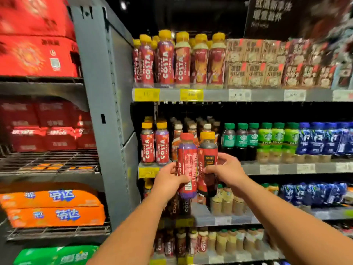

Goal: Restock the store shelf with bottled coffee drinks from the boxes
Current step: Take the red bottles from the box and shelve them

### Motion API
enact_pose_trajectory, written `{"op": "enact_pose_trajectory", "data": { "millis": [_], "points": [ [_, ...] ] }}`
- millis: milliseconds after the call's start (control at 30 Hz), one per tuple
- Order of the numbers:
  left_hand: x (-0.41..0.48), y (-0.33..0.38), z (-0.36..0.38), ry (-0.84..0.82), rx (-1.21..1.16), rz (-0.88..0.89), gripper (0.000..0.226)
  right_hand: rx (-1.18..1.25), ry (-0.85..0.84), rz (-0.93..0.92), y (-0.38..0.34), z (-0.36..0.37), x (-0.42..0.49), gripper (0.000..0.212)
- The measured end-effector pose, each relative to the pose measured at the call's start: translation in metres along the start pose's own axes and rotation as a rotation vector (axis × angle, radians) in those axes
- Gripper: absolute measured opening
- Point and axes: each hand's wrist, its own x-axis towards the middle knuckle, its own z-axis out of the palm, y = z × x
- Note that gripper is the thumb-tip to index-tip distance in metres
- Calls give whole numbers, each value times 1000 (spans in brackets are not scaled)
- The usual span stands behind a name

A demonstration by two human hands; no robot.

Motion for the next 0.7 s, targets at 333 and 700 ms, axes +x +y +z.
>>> {"op": "enact_pose_trajectory", "data": {
  "millis": [333,700],
  "points": [
    [25,98,-51,58,20,217,44,12,99,-180,-110,24,24,32],
    [51,163,-86,193,50,375,44,33,82,-283,-186,44,60,59]
  ]
}}
